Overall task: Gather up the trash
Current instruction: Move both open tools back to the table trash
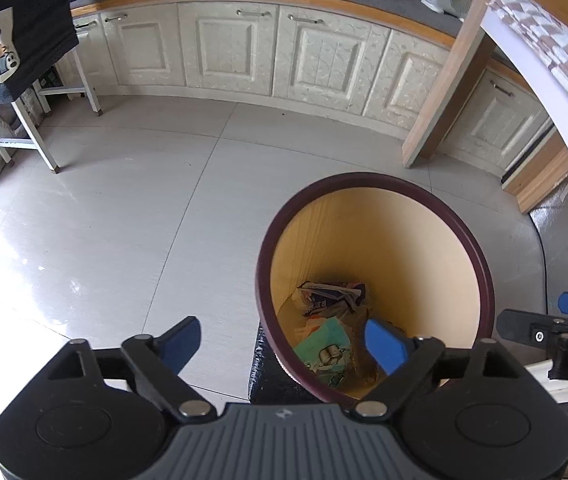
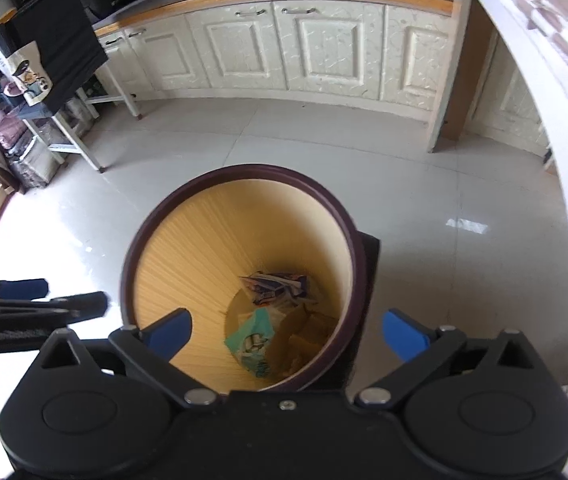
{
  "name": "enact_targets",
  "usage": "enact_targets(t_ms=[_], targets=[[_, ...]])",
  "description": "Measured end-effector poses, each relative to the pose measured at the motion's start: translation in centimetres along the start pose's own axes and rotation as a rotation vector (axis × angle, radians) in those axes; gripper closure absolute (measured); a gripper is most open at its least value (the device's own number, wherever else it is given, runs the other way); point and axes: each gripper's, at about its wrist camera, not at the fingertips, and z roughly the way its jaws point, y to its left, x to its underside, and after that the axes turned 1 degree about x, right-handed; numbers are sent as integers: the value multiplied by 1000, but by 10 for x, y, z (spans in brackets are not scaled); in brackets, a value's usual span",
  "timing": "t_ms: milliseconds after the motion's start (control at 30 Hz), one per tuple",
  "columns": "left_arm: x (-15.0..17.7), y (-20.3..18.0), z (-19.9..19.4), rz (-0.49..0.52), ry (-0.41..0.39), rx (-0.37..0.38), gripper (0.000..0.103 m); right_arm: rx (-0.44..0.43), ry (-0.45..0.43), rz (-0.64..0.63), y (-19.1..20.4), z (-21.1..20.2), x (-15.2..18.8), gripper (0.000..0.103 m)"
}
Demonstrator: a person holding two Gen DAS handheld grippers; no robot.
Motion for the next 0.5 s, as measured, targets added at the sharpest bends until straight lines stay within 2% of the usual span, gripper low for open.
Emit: enact_targets(t_ms=[133, 500], targets=[[6, 7, -7, -9, -3, -9, 2, 46, -1, -19, 2, 0, 4, 0], [26, 31, -29, -41, -26, 5, 0, 57, -14, -9, 11, -20, 26, 0]])
